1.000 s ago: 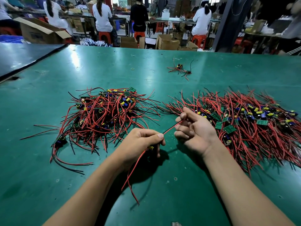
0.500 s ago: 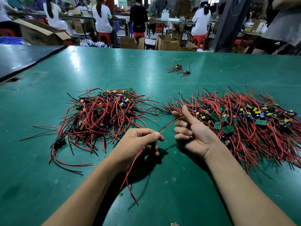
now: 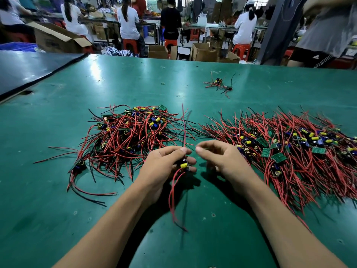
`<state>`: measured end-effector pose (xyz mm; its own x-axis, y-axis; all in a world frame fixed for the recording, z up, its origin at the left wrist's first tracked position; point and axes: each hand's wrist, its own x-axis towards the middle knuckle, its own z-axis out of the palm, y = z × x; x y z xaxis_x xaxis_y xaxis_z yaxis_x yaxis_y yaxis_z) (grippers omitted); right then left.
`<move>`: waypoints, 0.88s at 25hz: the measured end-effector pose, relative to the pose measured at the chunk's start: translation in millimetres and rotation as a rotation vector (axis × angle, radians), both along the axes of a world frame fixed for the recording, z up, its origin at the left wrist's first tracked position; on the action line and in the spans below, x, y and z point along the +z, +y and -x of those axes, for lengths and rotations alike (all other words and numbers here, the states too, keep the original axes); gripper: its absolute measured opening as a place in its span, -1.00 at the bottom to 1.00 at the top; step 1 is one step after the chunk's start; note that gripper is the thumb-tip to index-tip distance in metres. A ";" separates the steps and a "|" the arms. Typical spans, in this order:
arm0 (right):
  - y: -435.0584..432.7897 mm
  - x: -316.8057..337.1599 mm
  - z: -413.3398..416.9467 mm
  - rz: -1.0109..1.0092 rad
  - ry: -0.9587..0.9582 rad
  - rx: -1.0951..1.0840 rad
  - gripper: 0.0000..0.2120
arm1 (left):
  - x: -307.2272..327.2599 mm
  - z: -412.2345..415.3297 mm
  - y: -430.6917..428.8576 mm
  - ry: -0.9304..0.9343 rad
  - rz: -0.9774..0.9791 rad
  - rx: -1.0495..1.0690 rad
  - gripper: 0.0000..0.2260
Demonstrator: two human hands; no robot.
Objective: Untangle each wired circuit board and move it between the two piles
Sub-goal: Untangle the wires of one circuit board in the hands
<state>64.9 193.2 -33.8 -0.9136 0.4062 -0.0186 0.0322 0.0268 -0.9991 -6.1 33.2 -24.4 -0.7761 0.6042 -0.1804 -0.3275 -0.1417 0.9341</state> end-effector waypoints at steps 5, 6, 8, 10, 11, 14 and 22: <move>-15.3 -3.3 -0.5 -0.451 0.027 0.080 -0.92 | 3.5 1.8 -0.8 -0.028 -0.113 0.145 -0.88; -17.5 -3.4 -1.2 -0.453 0.027 0.091 -0.89 | 5.4 2.4 -1.2 -0.047 -0.144 0.159 -0.88; -23.4 -4.9 -2.2 -0.479 0.041 0.091 -0.79 | 8.9 2.8 -0.8 -0.076 -0.178 0.172 -0.89; -31.7 -7.2 -2.1 -0.536 0.123 0.089 -0.70 | 10.5 0.4 0.1 -0.088 -0.167 0.163 -0.89; -36.3 -8.0 -1.2 -0.549 0.180 0.086 -0.69 | 10.4 -0.9 -0.3 -0.096 -0.162 0.158 -0.90; -44.1 -5.4 0.7 -0.537 0.265 -0.034 -0.75 | 7.9 -2.1 -1.2 -0.086 -0.143 0.139 -0.93; -33.5 0.4 8.9 0.119 0.177 -0.057 -0.63 | 4.3 1.8 -4.0 -0.152 -0.283 -0.043 -0.77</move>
<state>55.9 159.7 -33.5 -0.8825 0.4618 0.0890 -0.1456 -0.0883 -0.9854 -8.0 29.2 -20.1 -0.7256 0.6788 -0.1129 -0.4719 -0.3714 0.7996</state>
